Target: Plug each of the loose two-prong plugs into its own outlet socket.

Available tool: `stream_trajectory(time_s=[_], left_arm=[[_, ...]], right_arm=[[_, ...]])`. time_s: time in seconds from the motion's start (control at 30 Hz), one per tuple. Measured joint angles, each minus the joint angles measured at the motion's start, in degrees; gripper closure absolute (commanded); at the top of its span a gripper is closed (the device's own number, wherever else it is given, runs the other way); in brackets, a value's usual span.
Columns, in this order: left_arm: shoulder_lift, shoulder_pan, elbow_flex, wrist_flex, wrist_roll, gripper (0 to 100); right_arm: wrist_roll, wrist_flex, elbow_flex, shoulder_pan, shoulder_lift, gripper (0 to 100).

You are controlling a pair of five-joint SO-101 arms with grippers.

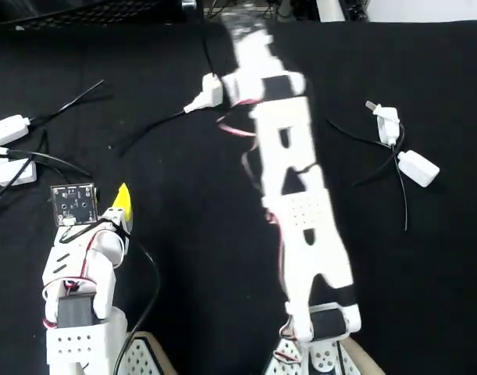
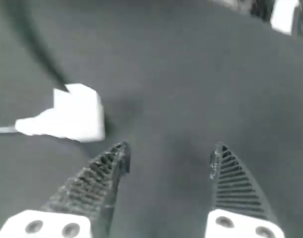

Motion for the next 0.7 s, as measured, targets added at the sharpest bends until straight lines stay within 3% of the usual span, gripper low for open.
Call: stream_trajectory(time_s=[0.47,0.7], left_arm=[[0.0,0.26,0.0,2.29,0.0,81],[0.0,6.15,0.0,4.84,0.0,81]], right_arm=[[0.09,13.45,0.0,19.78,-5.27,74.6],[0.62,13.63,-0.09,30.68,-8.26,74.7]])
